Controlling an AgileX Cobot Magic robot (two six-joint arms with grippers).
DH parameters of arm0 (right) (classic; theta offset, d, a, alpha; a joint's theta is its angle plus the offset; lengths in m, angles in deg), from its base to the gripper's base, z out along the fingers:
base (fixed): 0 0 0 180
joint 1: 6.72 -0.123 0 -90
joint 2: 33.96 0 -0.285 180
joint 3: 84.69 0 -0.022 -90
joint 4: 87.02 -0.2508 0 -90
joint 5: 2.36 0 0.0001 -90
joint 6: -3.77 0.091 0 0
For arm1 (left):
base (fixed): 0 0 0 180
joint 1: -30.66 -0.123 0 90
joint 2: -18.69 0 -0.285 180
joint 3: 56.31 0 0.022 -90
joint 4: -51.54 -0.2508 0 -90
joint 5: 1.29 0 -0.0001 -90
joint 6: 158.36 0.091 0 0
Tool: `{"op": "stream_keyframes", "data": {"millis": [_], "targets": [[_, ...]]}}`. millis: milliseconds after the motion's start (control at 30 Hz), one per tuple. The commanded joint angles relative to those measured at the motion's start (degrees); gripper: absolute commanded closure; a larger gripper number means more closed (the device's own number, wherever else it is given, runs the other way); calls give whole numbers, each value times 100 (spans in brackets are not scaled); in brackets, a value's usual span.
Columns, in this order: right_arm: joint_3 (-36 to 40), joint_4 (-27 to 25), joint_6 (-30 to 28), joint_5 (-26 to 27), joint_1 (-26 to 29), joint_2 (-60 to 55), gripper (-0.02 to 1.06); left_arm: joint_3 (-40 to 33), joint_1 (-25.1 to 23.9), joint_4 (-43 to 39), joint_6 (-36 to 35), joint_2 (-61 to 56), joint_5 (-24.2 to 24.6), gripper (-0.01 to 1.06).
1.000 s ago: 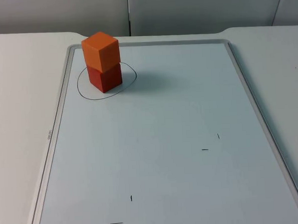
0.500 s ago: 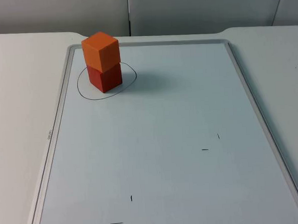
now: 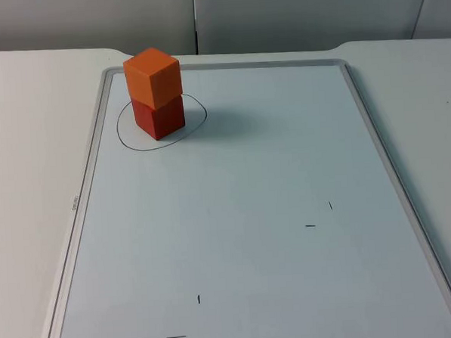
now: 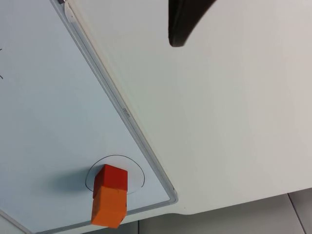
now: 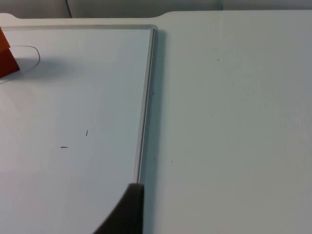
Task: Pick up one cube with the left hand and another cube with the right hand. First place the cube in the right hand at the target position, then stack the cube in the left hand on top.
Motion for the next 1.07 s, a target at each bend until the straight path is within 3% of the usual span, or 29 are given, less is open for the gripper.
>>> {"op": "stream_keyframes", "data": {"millis": [0,333,500,633,1033], "targets": [[25,-14,7,90,41,20,0,-35,33,38,-35,-22,-46,0],[25,-14,7,90,35,20,0,-35,-63,37,-35,-22,-46,0],[25,-14,7,90,35,20,0,-35,-520,37,-35,-22,-46,0],[25,-14,7,90,35,20,0,-35,-1157,37,-35,-22,-46,0],[25,-14,7,90,35,20,0,-35,-1924,37,-35,-22,-46,0]]}}
